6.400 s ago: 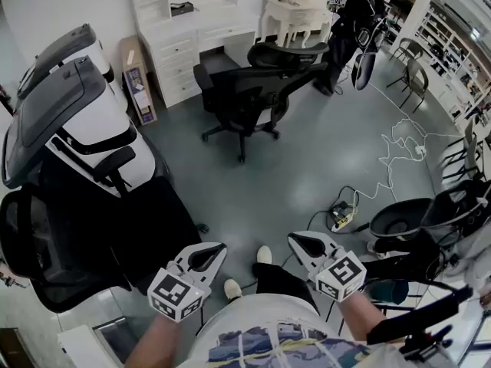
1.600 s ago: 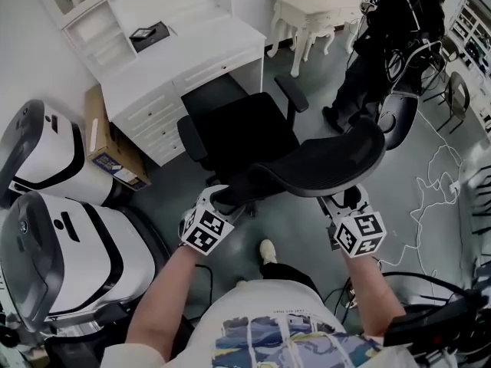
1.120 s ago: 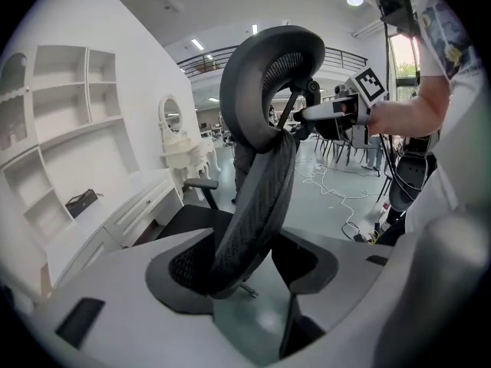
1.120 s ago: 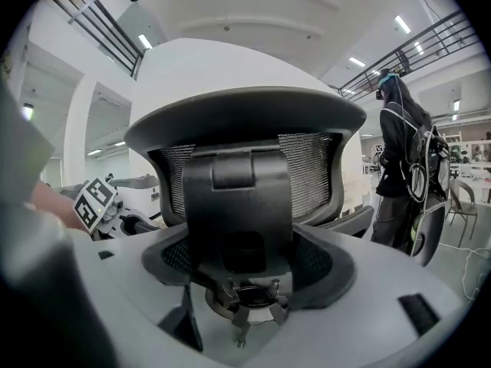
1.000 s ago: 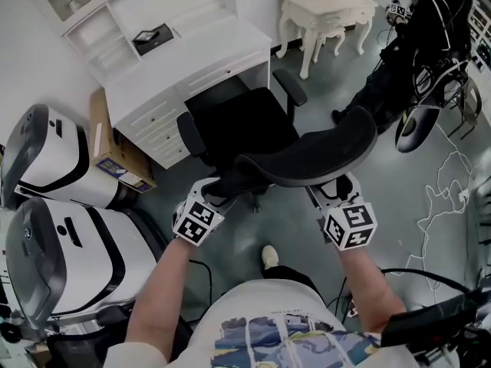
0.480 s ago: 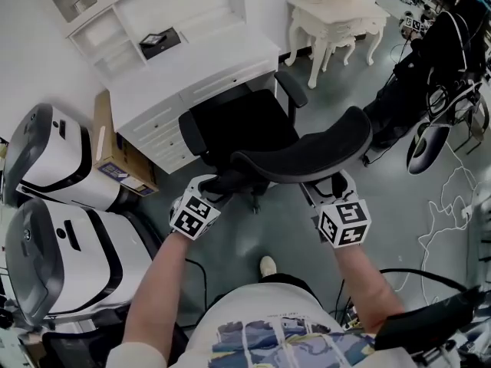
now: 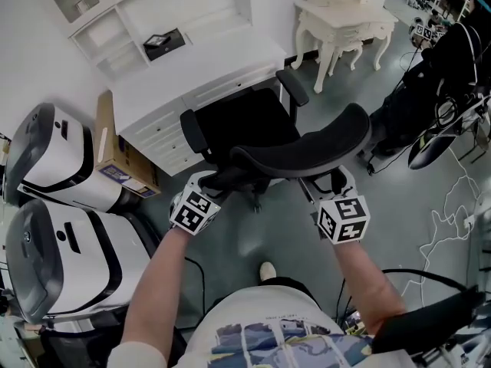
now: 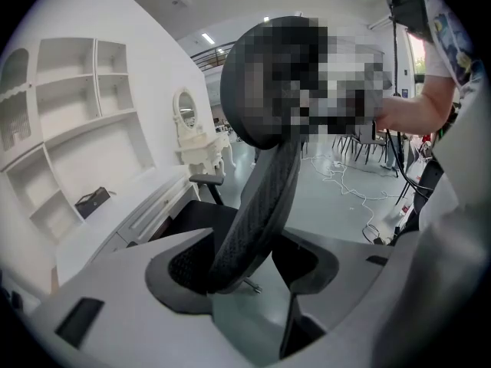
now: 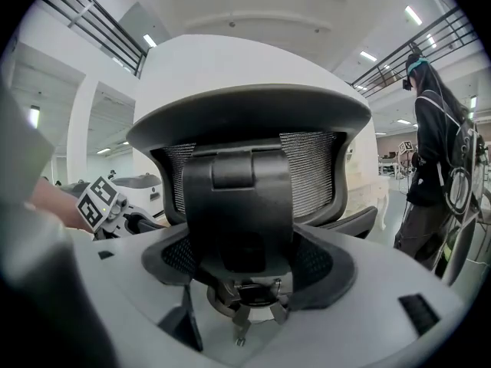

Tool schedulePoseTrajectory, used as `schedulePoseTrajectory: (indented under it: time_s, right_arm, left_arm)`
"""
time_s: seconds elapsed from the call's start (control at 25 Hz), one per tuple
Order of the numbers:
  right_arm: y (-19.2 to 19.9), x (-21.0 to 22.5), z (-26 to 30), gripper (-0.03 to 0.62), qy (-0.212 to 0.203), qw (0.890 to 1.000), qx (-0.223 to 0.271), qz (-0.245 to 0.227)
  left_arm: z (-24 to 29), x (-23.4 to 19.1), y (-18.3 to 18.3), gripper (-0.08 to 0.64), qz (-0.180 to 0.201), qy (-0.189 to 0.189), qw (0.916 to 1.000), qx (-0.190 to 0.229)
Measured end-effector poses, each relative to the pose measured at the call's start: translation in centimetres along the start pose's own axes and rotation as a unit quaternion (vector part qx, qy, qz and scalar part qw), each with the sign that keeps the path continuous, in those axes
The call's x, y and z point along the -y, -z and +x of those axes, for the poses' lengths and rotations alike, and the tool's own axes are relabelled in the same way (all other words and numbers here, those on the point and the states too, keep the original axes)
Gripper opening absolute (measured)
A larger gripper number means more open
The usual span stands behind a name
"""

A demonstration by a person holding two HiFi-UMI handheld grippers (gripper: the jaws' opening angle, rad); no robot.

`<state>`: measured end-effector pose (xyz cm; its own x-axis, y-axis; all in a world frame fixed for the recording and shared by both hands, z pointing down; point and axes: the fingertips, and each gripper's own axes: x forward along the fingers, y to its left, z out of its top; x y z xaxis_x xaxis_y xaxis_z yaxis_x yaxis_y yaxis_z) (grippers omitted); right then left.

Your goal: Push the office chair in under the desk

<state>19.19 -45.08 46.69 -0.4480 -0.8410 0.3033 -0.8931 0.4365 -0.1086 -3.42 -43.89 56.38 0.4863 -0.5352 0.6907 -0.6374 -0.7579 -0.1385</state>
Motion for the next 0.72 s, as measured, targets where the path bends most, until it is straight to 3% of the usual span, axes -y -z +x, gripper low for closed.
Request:
schedulePoseTrajectory:
  time_s: [0.72]
  right_arm:
    - [-1.5, 1.2, 3.7, 0.339, -0.014, 1.0, 0.004, -0.007]
  left_arm:
    - [1.7, -3.3, -1.1, 0.245, -0.005, -0.01, 0.9999, -0.011]
